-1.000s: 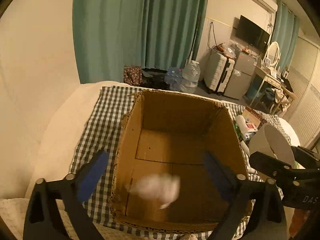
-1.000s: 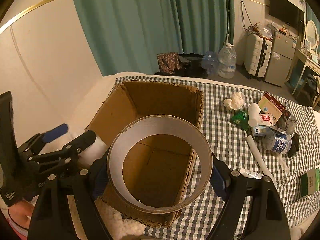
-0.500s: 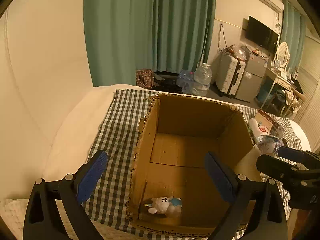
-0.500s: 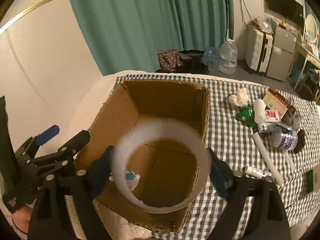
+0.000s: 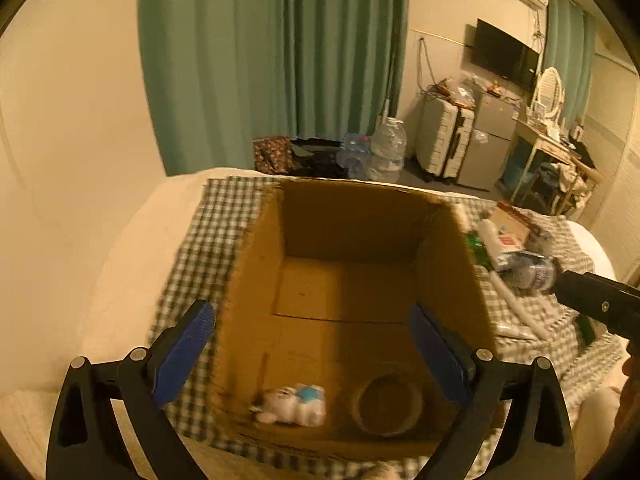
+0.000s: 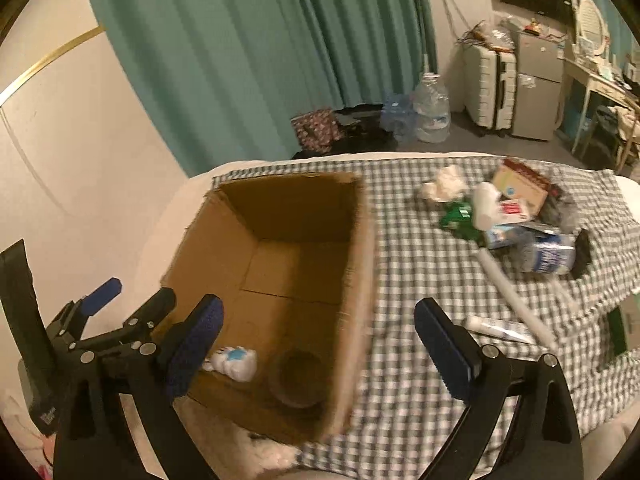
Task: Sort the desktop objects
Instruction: 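Withdraw both tools from the box toward the cluttered cloth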
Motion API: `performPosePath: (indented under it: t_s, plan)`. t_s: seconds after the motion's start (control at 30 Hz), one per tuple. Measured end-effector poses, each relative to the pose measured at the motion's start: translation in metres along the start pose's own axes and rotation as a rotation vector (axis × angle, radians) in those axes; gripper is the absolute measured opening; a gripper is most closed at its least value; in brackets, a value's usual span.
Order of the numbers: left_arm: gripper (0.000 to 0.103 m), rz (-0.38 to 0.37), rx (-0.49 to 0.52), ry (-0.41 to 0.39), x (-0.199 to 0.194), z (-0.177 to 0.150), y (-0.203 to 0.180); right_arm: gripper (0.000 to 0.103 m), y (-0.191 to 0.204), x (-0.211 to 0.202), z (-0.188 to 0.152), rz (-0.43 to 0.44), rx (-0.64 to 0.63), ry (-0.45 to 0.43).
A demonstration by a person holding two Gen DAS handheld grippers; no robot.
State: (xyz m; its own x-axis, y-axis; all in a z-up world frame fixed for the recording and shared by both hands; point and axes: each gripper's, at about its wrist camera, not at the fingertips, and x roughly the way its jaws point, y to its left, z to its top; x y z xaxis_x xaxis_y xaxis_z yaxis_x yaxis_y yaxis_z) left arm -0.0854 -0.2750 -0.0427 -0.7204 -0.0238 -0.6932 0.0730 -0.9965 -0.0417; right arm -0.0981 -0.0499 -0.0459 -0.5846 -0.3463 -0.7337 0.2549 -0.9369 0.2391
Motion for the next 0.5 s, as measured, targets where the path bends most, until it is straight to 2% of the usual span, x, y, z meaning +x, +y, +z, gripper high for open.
performPosePath:
  t_s: [0.13, 0.3, 0.5]
  plan:
    - [0.100, -0.050, 0.004, 0.009, -0.017, 0.000, -0.035, 0.097, -0.035, -0.031, -0.005, -0.065, 0.017, -0.048]
    - [0.100, -0.060, 0.070, -0.002, -0.038, -0.001, -0.088, 0.097, -0.079, -0.060, -0.015, -0.101, 0.057, -0.076]
    - [0.100, -0.078, 0.105, 0.008, -0.049, -0.003, -0.137, 0.097, -0.111, -0.087, -0.024, -0.128, 0.055, -0.104]
